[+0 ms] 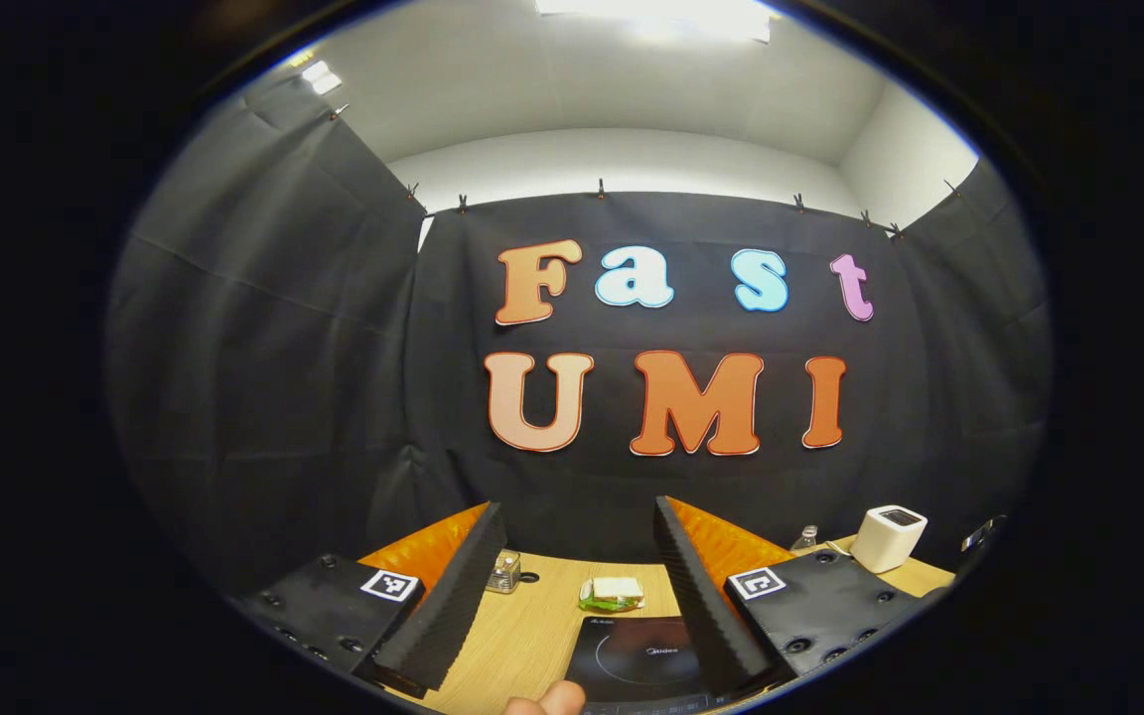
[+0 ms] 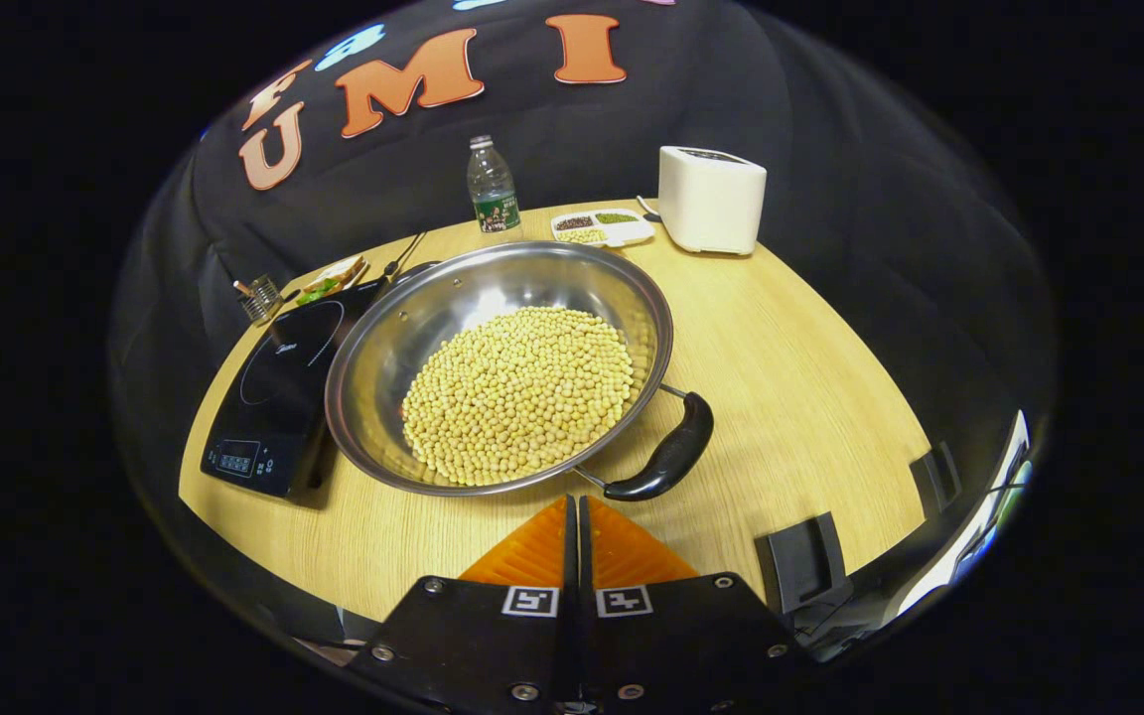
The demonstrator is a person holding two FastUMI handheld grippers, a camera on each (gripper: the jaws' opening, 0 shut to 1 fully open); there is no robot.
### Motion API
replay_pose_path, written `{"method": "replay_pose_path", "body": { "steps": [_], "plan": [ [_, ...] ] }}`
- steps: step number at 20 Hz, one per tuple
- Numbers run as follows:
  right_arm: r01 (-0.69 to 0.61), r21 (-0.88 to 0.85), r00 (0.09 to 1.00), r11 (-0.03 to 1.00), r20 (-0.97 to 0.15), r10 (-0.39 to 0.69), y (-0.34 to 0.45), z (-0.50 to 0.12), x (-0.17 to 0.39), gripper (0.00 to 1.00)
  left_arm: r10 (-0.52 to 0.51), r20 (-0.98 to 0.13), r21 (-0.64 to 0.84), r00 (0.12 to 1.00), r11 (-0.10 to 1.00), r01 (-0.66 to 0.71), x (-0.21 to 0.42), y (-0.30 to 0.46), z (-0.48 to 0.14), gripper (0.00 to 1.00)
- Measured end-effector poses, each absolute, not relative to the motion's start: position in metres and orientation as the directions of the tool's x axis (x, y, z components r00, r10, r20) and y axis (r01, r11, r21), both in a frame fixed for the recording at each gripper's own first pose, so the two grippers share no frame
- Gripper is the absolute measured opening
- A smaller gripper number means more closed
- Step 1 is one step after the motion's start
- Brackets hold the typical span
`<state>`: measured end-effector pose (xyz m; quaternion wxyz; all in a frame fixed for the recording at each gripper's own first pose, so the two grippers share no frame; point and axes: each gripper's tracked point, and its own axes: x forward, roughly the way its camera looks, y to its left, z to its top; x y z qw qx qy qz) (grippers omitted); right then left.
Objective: First push the handle of the pot to place it horizontally, then grasp the pot with both hands and set it on the induction cooktop.
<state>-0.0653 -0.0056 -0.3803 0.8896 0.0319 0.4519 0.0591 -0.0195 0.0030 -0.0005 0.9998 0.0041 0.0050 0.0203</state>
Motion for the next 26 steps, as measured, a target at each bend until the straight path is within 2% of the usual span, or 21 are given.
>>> {"method": "replay_pose_path", "body": {
  "steps": [4,16,26],
  "plan": [
    [-0.04,0.178,0.563,0.983,-0.809,0.17,-0.003,-0.382,-0.062,0.0,0.054,-0.022,0.015,0.998,0.998,-0.054,-0.015,0.005,-0.006,0.99],
    [0.073,0.177,0.572,0.982,-0.814,0.104,-0.038,-0.387,-0.031,0.0,0.064,-0.019,0.029,0.998,0.998,-0.063,0.002,0.001,-0.009,0.99],
    [0.109,0.169,0.577,0.98,-0.813,0.076,-0.052,-0.392,-0.003,0.0,0.06,-0.013,0.039,0.998,0.997,-0.059,0.017,-0.008,-0.012,0.99]
  ]
}}
